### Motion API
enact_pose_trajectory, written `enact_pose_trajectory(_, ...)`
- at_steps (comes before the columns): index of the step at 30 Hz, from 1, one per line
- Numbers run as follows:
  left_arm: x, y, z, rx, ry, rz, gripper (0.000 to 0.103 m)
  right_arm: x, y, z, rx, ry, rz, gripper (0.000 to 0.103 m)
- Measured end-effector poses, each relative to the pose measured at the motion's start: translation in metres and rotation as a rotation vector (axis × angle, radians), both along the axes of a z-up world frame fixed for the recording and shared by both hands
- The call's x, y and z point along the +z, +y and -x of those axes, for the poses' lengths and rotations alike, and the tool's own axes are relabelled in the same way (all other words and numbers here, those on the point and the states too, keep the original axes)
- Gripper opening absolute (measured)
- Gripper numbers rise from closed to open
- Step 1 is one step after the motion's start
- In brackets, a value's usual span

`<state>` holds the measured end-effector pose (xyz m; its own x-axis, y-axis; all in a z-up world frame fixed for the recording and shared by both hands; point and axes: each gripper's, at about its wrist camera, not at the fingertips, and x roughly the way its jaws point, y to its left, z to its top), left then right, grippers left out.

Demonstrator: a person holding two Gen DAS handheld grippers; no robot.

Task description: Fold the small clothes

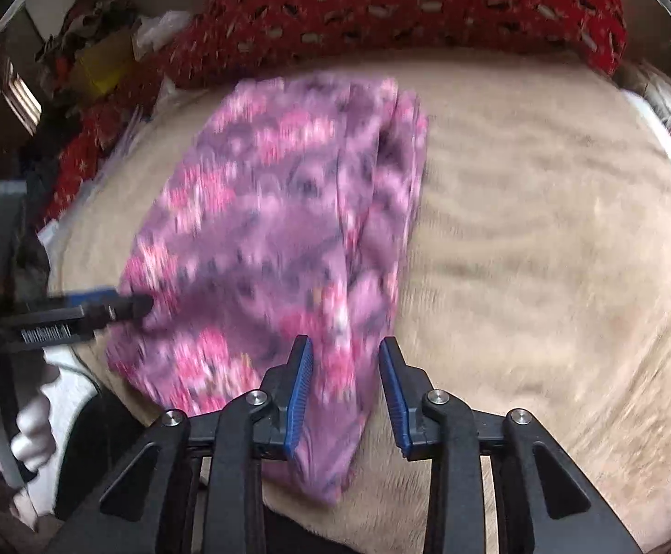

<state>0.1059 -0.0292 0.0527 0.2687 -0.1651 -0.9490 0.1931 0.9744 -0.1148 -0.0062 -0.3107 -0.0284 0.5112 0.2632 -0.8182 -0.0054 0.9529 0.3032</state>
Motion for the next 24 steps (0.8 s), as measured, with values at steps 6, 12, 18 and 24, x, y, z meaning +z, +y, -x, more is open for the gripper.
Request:
enact_pose_trajectory(6, 0.018, 0.008, -0.060, 0.072, 0.002, 0.094, 0.084, 0.020, -0.024, -0.049, -0.100, -0.069, -0.129, 0.032)
enact_pose_trajectory(12, 0.005, -0.016, -0.115, 0.096, 0.056, 0.129, 0.084, 0.005, -0.038, -0.121, -0.173, -0.054, -0.222, 0.032)
enact_pose_trajectory(18, -0.030, -0.042, -0.144, 0.076, 0.089, 0.070, 0.086, -0.001, -0.036, -0.153, -0.163, -0.093, -0.165, 0.002)
enact_pose_trajectory(24, -0.013, -0.052, -0.146, 0.023, 0.024, 0.022, 0.093, -0.018, -0.043, -0.157, -0.157, -0.034, -0.144, 0.010)
